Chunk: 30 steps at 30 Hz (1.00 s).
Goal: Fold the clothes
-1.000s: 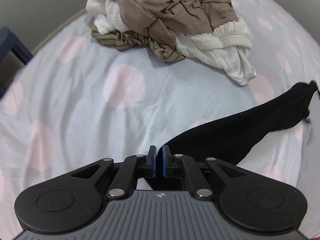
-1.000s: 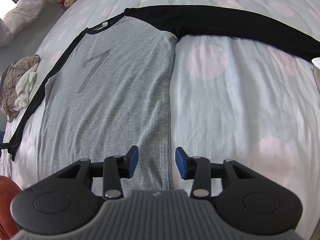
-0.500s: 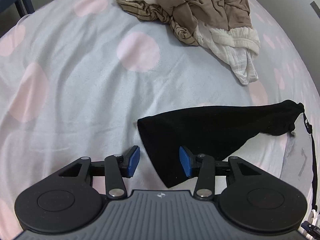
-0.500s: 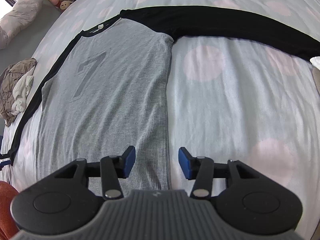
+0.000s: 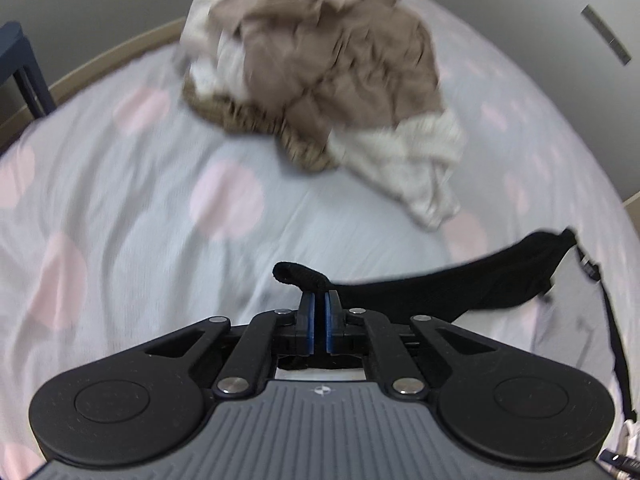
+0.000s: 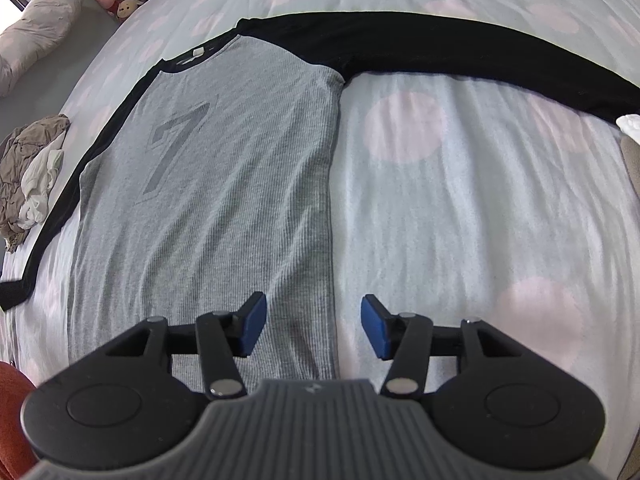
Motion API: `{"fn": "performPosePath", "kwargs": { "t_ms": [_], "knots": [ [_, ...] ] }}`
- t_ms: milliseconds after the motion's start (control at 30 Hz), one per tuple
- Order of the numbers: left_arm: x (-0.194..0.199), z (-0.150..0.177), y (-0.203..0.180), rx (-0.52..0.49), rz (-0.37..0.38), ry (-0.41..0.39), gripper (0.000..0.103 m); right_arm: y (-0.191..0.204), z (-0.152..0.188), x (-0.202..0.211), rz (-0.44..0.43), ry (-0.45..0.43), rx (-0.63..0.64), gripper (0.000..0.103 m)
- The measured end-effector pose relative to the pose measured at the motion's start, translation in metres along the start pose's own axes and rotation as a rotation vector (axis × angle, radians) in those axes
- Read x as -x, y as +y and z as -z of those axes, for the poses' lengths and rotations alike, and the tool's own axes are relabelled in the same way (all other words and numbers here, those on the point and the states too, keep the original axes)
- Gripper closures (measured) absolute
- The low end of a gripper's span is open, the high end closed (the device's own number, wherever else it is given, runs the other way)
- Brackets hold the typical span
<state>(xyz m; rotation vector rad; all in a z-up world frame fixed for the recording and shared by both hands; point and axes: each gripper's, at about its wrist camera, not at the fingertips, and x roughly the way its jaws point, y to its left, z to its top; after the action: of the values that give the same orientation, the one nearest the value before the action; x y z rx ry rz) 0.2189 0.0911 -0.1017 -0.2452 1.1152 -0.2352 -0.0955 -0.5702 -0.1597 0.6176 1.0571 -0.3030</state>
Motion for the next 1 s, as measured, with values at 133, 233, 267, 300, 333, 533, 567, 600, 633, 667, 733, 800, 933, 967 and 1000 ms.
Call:
{"fn": "performPosePath", "kwargs": {
  "t_ms": [133, 233, 267, 300, 333, 533, 567, 600, 633, 667, 733, 800, 933, 967, 1000],
  "knots": [
    [0.024, -0.030, -0.018, -0.035, -0.009, -0.052, 0.100, -0.001, 0.000, 0.000, -0.005, -0.003, -0.004, 0.047],
    [0.044, -0.053, -0.037, -0.060, -0.003, -0.095, 0.100, -0.002, 0.001, 0.001, -0.015, -0.006, -0.009, 0.047],
    [0.051, -0.060, -0.044, -0.072, -0.002, -0.109, 0.100, -0.003, 0.001, 0.001, -0.018, -0.008, -0.011, 0.047],
    [0.057, -0.067, -0.052, -0.083, -0.001, -0.123, 0.100, -0.003, 0.001, 0.001, -0.022, -0.009, -0.013, 0.047],
    [0.064, -0.073, -0.059, -0.092, 0.001, -0.135, 0.100, -0.004, 0.001, 0.001, -0.025, -0.010, -0.015, 0.047],
    [0.095, -0.106, -0.110, -0.119, 0.080, -0.190, 0.100, -0.004, -0.001, -0.002, -0.035, -0.009, -0.023, 0.047],
    [0.100, -0.111, -0.120, -0.125, 0.098, -0.199, 0.100, -0.004, -0.001, -0.002, -0.037, -0.010, -0.024, 0.047],
    [0.105, -0.115, -0.130, -0.132, 0.113, -0.207, 0.100, -0.005, -0.001, -0.002, -0.041, -0.011, -0.026, 0.047],
    [0.109, -0.119, -0.141, -0.140, 0.127, -0.214, 0.100, -0.005, -0.001, -0.002, -0.044, -0.012, -0.029, 0.047],
    [0.113, -0.123, -0.152, -0.149, 0.142, -0.220, 0.101, -0.006, -0.002, -0.002, -0.049, -0.014, -0.032, 0.047],
    [0.123, -0.129, -0.176, -0.170, 0.168, -0.235, 0.101, -0.008, -0.002, -0.001, -0.059, -0.018, -0.039, 0.047],
    [0.135, -0.132, -0.201, -0.197, 0.190, -0.257, 0.101, -0.009, -0.002, -0.001, -0.073, -0.021, -0.047, 0.047],
    [0.150, -0.134, -0.252, -0.249, 0.242, -0.276, 0.101, -0.013, -0.002, 0.001, -0.100, -0.027, -0.061, 0.047],
    [0.148, -0.130, -0.266, -0.271, 0.253, -0.269, 0.101, -0.013, -0.002, 0.002, -0.107, -0.030, -0.063, 0.047],
    [0.146, -0.126, -0.281, -0.292, 0.265, -0.261, 0.101, -0.014, -0.001, 0.003, -0.113, -0.032, -0.064, 0.047]
  ]
}}
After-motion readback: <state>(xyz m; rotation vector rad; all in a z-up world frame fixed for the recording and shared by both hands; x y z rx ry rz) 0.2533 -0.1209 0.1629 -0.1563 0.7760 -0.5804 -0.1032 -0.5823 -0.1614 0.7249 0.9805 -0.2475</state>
